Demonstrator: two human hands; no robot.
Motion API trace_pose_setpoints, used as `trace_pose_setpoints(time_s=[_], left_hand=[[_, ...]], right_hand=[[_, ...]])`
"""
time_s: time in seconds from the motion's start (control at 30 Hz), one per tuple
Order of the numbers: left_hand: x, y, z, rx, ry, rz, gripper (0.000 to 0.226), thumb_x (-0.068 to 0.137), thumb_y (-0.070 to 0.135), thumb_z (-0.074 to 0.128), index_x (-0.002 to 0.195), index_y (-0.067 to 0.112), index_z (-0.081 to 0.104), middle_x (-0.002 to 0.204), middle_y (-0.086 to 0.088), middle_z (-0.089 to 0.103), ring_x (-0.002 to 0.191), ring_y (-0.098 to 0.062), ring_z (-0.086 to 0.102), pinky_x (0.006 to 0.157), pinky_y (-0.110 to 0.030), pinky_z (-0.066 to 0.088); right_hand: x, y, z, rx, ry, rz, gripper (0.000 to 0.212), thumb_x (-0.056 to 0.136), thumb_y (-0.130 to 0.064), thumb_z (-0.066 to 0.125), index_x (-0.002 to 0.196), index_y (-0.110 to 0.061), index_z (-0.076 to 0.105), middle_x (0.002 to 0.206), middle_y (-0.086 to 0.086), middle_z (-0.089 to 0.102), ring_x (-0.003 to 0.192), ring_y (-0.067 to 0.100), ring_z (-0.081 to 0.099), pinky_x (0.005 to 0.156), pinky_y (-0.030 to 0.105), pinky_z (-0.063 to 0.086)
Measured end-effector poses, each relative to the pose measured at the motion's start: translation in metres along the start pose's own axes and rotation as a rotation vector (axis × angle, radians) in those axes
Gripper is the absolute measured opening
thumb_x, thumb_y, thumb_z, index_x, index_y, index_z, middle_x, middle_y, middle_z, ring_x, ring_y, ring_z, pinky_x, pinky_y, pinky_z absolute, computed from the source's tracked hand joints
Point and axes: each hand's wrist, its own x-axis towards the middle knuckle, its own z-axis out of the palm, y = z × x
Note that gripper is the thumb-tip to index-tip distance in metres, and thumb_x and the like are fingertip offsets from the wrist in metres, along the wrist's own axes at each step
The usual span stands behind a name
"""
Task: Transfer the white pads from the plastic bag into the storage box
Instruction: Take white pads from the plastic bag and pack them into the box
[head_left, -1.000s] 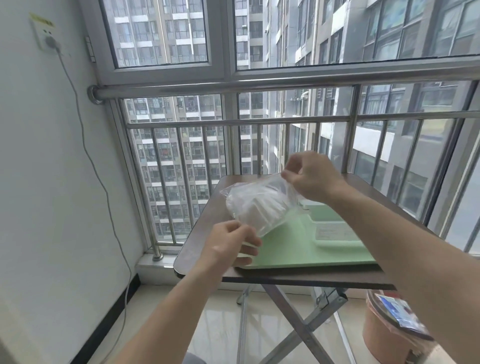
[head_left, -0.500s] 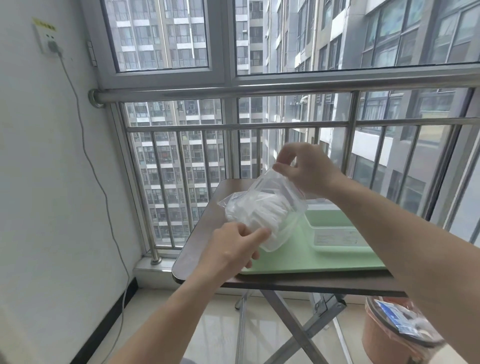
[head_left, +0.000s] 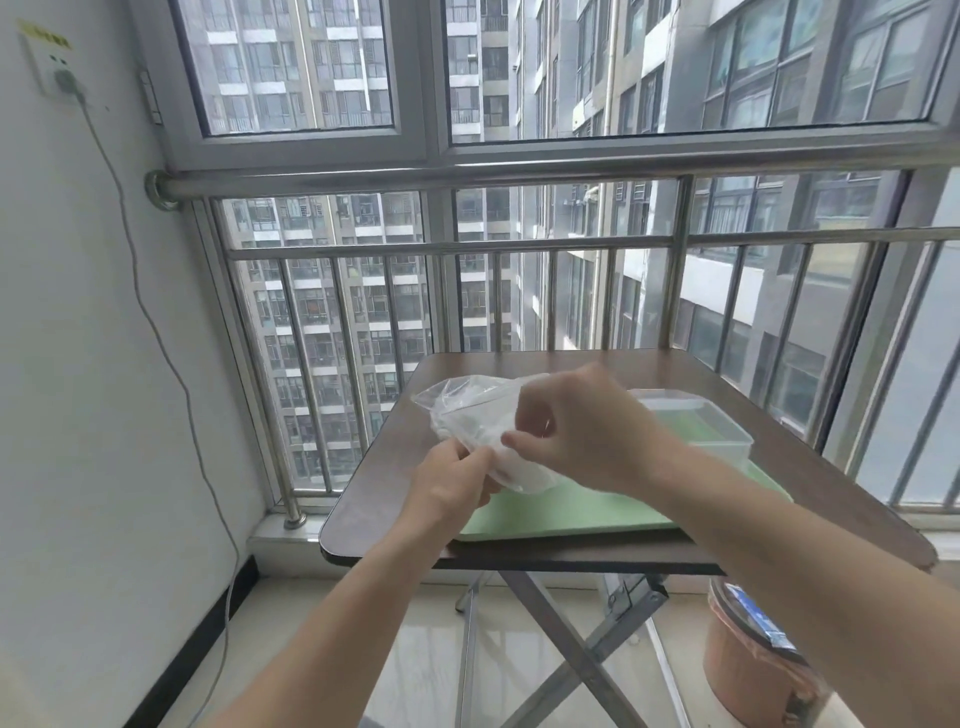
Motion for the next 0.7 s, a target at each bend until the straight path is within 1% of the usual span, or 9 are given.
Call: trace_pose_setpoints(time_s=[0.1, 0.17, 0.23, 0.3, 0.4, 0.47, 0.53, 0.6, 0.7], left_hand=[[0.006, 0.003, 0.007, -0.059, 0.013, -0.017, 0.026, 0.089, 0.019, 0.056, 0.1, 0.001, 0.069, 0.095, -0.018, 0.076, 0.094, -0.03, 0.073, 0.09, -0.048, 0.058], [0.011, 0.004, 0.011, -0.066, 0.015, -0.029, 0.024, 0.09, 0.016, 0.056, 0.1, -0.003, 0.068, 0.095, -0.019, 0.076, 0.094, -0.03, 0.074, 0.09, -0.047, 0.058], [0.015, 0.005, 0.016, -0.062, 0.01, -0.043, 0.021, 0.09, 0.016, 0.057, 0.097, 0.0, 0.067, 0.095, -0.018, 0.076, 0.093, -0.028, 0.074, 0.09, -0.046, 0.059], [0.019, 0.007, 0.02, -0.064, -0.007, -0.056, 0.023, 0.09, 0.016, 0.056, 0.099, -0.002, 0.067, 0.098, -0.02, 0.075, 0.096, -0.029, 0.073, 0.089, -0.044, 0.059], [0.023, 0.009, 0.023, -0.044, -0.037, -0.063, 0.029, 0.088, 0.018, 0.055, 0.103, -0.003, 0.067, 0.101, -0.019, 0.075, 0.095, -0.028, 0.073, 0.086, -0.041, 0.058], [0.023, 0.009, 0.022, -0.025, -0.059, -0.062, 0.03, 0.088, 0.02, 0.055, 0.105, -0.001, 0.067, 0.102, -0.016, 0.076, 0.089, -0.025, 0.072, 0.085, -0.041, 0.059], [0.021, 0.007, 0.019, -0.009, -0.065, -0.076, 0.026, 0.09, 0.021, 0.057, 0.106, 0.002, 0.065, 0.102, -0.012, 0.076, 0.094, -0.024, 0.072, 0.083, -0.04, 0.058], [0.019, 0.006, 0.016, 0.003, -0.071, -0.087, 0.017, 0.092, 0.023, 0.058, 0.101, 0.009, 0.063, 0.1, -0.008, 0.076, 0.099, -0.024, 0.071, 0.082, -0.04, 0.058], [0.012, 0.005, 0.01, 0.034, -0.096, -0.081, 0.013, 0.093, 0.027, 0.059, 0.095, 0.015, 0.058, 0.099, -0.004, 0.075, 0.096, -0.022, 0.072, 0.081, -0.04, 0.057]], right_hand=[[-0.003, 0.012, 0.014, -0.087, -0.001, 0.103, 0.02, 0.086, -0.028, 0.067, 0.093, -0.011, 0.074, 0.092, 0.001, 0.072, 0.083, 0.015, 0.067, 0.074, 0.027, 0.055], [-0.001, 0.021, 0.021, -0.142, 0.0, 0.159, 0.027, 0.081, -0.032, 0.067, 0.093, -0.008, 0.069, 0.099, 0.005, 0.067, 0.094, 0.023, 0.064, 0.081, 0.034, 0.054], [0.005, 0.026, 0.027, -0.161, -0.038, 0.211, 0.023, 0.078, -0.031, 0.068, 0.08, -0.012, 0.055, 0.094, 0.003, 0.057, 0.093, 0.025, 0.061, 0.078, 0.034, 0.052], [0.012, 0.03, 0.032, -0.145, -0.074, 0.257, 0.029, 0.077, -0.03, 0.07, 0.079, -0.016, 0.045, 0.093, 0.002, 0.052, 0.091, 0.024, 0.058, 0.074, 0.031, 0.048], [0.021, 0.04, 0.039, -0.13, -0.077, 0.306, 0.025, 0.076, -0.021, 0.069, 0.095, -0.01, 0.058, 0.099, 0.005, 0.059, 0.099, 0.025, 0.057, 0.076, 0.032, 0.049], [0.022, 0.046, 0.04, -0.119, -0.078, 0.307, 0.037, 0.076, -0.017, 0.068, 0.112, -0.012, 0.061, 0.107, 0.004, 0.063, 0.105, 0.024, 0.056, 0.081, 0.035, 0.051], [0.021, 0.049, 0.039, -0.096, -0.08, 0.288, 0.039, 0.075, -0.019, 0.07, 0.113, -0.017, 0.061, 0.105, 0.0, 0.062, 0.102, 0.021, 0.056, 0.08, 0.034, 0.05], [0.019, 0.048, 0.037, -0.086, -0.112, 0.238, 0.037, 0.073, -0.023, 0.074, 0.109, -0.019, 0.065, 0.094, -0.006, 0.057, 0.093, 0.017, 0.055, 0.077, 0.034, 0.051], [0.014, 0.048, 0.033, -0.069, -0.145, 0.159, 0.028, 0.075, -0.024, 0.076, 0.102, -0.019, 0.07, 0.085, -0.012, 0.052, 0.082, 0.012, 0.049, 0.071, 0.03, 0.047]])
